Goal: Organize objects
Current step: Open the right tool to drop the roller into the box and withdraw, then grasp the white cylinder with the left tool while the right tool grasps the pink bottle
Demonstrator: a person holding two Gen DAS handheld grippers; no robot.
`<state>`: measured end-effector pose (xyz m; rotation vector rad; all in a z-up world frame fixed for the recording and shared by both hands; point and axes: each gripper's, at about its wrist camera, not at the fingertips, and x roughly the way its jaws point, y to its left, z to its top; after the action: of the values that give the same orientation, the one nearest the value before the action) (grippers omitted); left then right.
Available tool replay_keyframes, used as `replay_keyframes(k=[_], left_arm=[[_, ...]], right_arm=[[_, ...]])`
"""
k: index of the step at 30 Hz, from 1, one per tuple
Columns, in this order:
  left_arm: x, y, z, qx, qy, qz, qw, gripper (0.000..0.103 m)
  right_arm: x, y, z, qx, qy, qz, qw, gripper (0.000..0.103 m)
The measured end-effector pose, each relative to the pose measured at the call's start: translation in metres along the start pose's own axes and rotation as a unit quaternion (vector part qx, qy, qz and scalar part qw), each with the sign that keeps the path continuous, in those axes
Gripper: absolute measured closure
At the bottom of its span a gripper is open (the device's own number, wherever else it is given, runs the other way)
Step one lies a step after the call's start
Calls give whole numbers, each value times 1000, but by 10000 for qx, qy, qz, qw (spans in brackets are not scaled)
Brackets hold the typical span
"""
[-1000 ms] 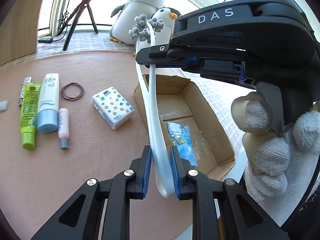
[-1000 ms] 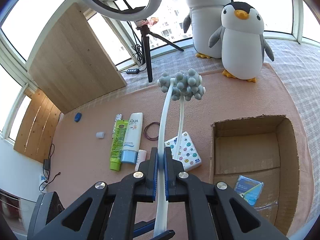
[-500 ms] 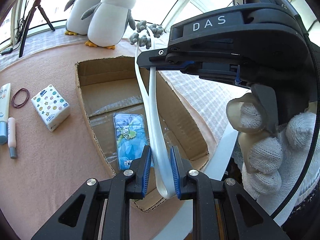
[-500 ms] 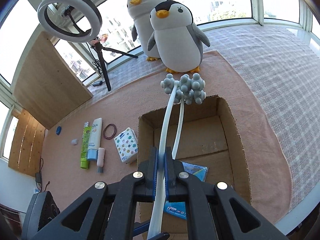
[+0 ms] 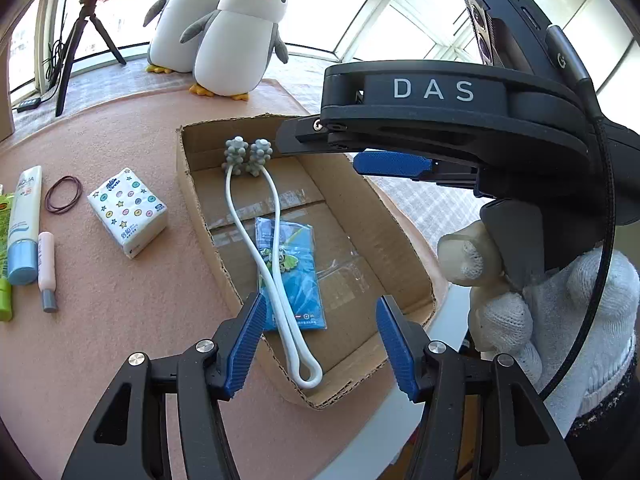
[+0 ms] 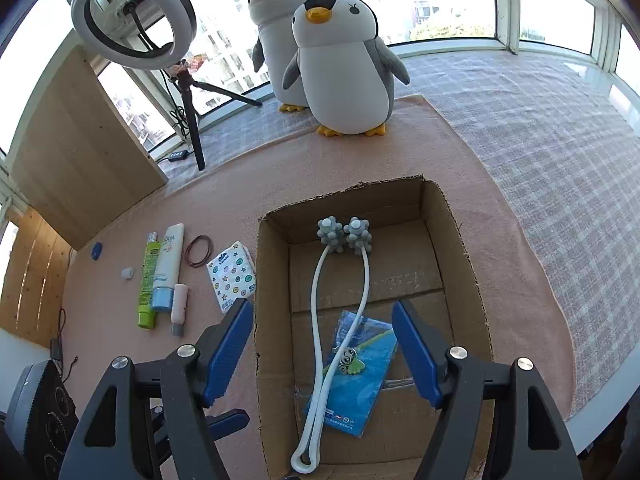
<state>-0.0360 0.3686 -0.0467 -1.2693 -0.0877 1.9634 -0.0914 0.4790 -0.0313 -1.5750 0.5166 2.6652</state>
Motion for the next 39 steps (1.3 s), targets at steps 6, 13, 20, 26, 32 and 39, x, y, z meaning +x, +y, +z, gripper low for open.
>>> replay_keyframes(k=[6, 13, 20, 26, 32, 39], left_arm=[[-12, 22, -4, -137, -26, 101, 9999, 42], [-42, 59, -16, -373, -120, 363, 9986, 42], [-85, 128, -32, -905, -282, 836, 9920, 42], [-126, 196, -44, -1347, -499, 1318, 9808, 42], [-157, 254, -49, -1689, -649, 1670, 9692, 42], [-178, 302, -48, -1922, -762, 1958, 9586, 42]], right_arm=[[3, 15, -10, -14, 24, 150, 9999, 34], [2, 42, -23, -135, -143, 263, 9995, 34], [17, 93, -43, -652, -101, 293, 9974, 34], [48, 124, -53, -727, 201, 412, 9963, 34], [73, 145, -58, -820, 407, 310, 9953, 34], [84, 156, -57, -854, 446, 187, 9952, 35]])
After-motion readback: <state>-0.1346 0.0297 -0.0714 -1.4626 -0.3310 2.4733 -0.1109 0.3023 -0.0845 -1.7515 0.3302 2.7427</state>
